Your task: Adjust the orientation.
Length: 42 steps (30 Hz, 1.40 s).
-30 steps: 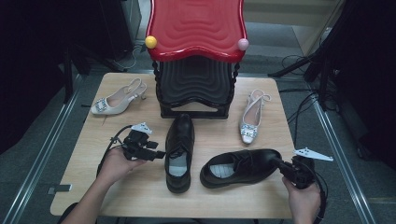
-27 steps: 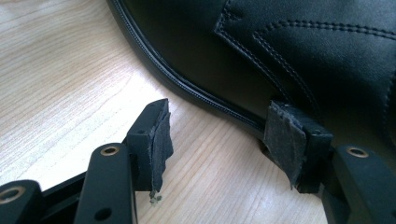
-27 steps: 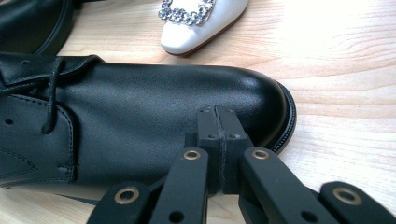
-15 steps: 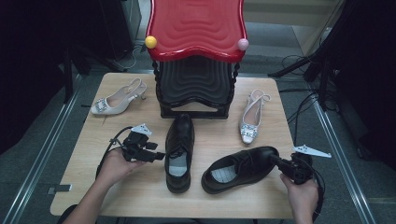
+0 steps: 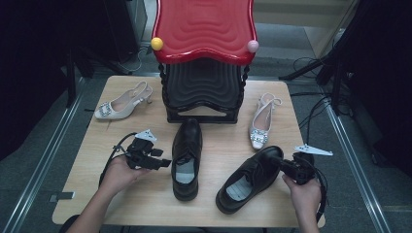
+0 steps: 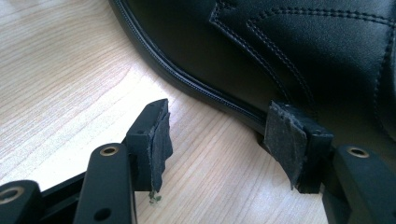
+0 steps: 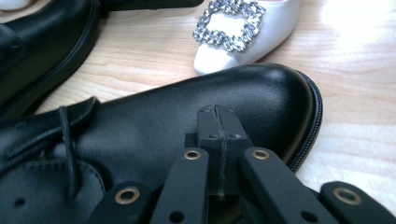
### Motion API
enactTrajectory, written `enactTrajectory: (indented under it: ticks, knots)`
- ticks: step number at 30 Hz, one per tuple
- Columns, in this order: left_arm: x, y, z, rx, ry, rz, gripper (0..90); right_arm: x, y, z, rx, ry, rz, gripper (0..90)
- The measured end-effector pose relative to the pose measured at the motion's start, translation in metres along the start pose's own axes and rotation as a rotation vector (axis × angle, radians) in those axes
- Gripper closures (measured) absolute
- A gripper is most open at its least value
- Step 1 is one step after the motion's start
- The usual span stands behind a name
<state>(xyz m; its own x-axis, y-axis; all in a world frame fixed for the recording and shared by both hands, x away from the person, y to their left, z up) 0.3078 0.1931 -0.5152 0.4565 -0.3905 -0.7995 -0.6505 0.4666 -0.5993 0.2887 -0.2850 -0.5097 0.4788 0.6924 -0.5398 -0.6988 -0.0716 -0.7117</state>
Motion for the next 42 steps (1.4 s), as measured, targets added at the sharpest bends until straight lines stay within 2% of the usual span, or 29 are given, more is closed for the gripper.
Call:
enactTrajectory:
  ticks: [2, 6, 10, 15, 21, 24, 27, 29, 34, 42]
  knots:
    - [0.0, 0.0, 0.0, 0.0, 0.003, -0.001, 40.6, 0.004, -0.002, 0.002, -0.014, 0.009, 0.004, 90.0]
    - [0.001, 0.0, -0.001, 0.005, 0.005, 0.001, 40.6, 0.008, -0.005, 0.001, -0.005, 0.001, 0.0, 90.0]
    - [0.002, 0.0, -0.002, 0.004, 0.005, -0.001, 40.6, 0.014, -0.008, 0.002, -0.028, 0.008, 0.0, 90.0]
    - [0.0, 0.0, -0.002, 0.007, 0.009, -0.002, 40.6, 0.007, -0.011, 0.0, 0.017, -0.007, -0.017, 90.0]
    - [-0.001, 0.0, 0.0, -0.005, 0.008, -0.01, 40.5, -0.006, -0.001, 0.006, -0.006, 0.044, 0.05, 90.0]
    - [-0.001, -0.001, 0.001, -0.005, 0.01, -0.015, 40.5, -0.013, 0.01, 0.009, 0.009, 0.056, 0.081, 90.0]
    - [-0.001, -0.002, 0.001, 0.001, 0.009, -0.013, 40.6, -0.014, 0.018, 0.016, 0.017, 0.032, 0.107, 90.0]
    - [0.0, -0.003, 0.0, 0.002, 0.011, -0.011, 40.6, -0.01, 0.019, 0.021, -0.007, 0.053, 0.13, 90.0]
    - [0.0, -0.003, 0.0, 0.003, 0.009, -0.011, 40.7, -0.006, 0.018, 0.021, 0.002, 0.045, 0.139, 90.0]
    - [0.0, -0.002, -0.001, 0.006, 0.002, -0.007, 40.7, 0.0, 0.012, 0.024, -0.018, 0.056, 0.13, 90.0]
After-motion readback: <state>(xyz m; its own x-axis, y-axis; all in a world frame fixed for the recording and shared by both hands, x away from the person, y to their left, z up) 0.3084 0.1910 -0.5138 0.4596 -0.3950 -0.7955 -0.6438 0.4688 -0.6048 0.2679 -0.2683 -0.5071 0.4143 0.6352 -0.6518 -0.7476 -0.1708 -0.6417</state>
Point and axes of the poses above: each handheld gripper's, and its own axes: x roughly forward along the jaws, y roughly out of its underside, z roughly to its left, the point moved 1 cm from there along x, roughly forward along the jaws, and after that the axes turned 15 degrees about -y, right-handed, at the moved point
